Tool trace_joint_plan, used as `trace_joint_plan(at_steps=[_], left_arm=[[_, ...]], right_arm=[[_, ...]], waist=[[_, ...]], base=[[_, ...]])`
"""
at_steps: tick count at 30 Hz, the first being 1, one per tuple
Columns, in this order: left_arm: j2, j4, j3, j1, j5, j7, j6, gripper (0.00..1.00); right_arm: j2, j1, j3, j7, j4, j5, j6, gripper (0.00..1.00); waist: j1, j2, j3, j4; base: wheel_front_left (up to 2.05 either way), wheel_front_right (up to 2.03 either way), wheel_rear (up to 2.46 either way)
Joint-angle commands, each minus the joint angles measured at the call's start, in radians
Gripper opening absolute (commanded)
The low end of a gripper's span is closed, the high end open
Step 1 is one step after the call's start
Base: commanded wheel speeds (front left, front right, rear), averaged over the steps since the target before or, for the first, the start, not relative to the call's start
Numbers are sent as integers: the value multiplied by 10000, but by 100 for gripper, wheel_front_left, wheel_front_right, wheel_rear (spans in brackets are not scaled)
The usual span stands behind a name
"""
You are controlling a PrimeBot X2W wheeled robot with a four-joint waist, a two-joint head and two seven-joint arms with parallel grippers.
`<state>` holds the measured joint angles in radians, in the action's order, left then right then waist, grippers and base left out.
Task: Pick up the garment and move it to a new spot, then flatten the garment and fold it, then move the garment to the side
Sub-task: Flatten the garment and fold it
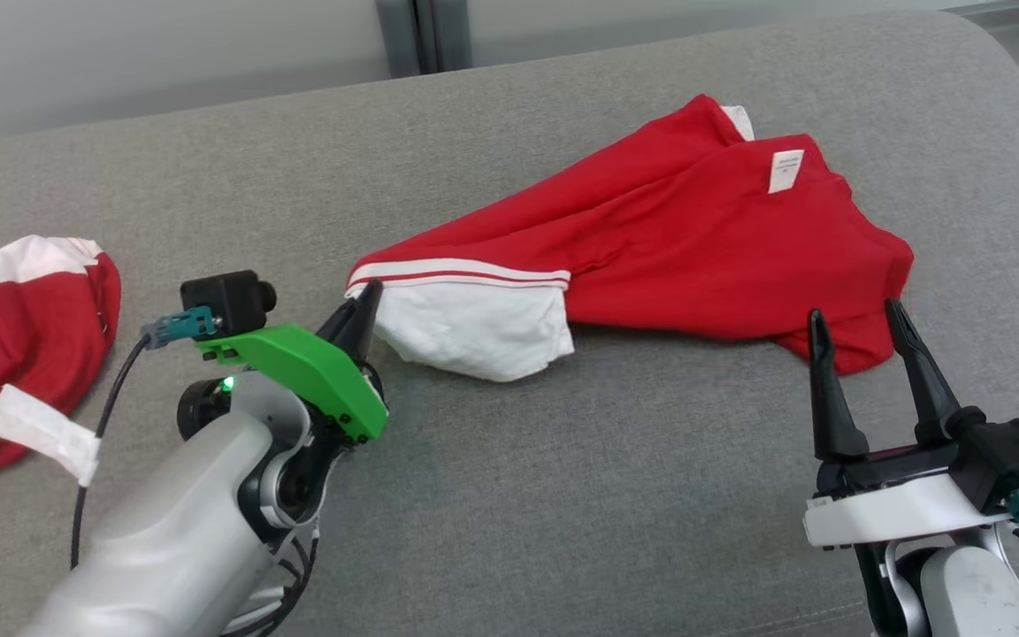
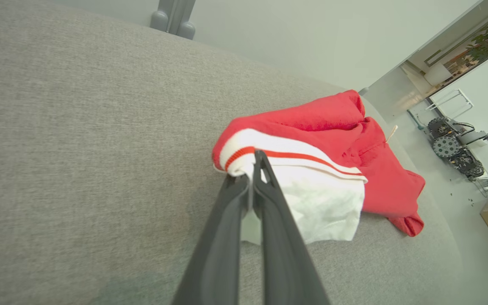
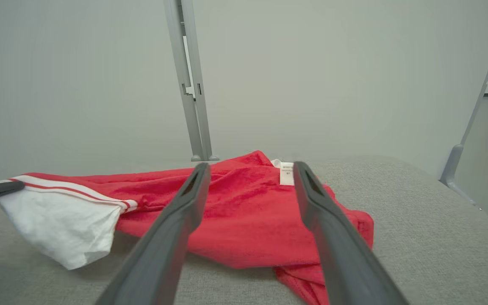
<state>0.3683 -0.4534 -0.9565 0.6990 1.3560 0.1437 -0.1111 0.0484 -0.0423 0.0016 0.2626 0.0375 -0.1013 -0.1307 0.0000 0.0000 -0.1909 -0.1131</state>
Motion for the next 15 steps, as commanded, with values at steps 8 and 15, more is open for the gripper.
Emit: trace_joint_plan(at_steps=[8, 15], left_arm=[[121, 70, 281, 465, -680, 802, -102, 100], [-664, 314, 1699, -80, -3359, 1219, -908, 100]], right_arm=[[29, 14, 172, 29, 40, 199, -1, 100], [26, 105, 103, 29, 21, 310, -1, 100]], waist=[[0, 0, -336, 701], [0, 0, -524, 1174]], base=[[0, 0, 0], [0, 0, 0]])
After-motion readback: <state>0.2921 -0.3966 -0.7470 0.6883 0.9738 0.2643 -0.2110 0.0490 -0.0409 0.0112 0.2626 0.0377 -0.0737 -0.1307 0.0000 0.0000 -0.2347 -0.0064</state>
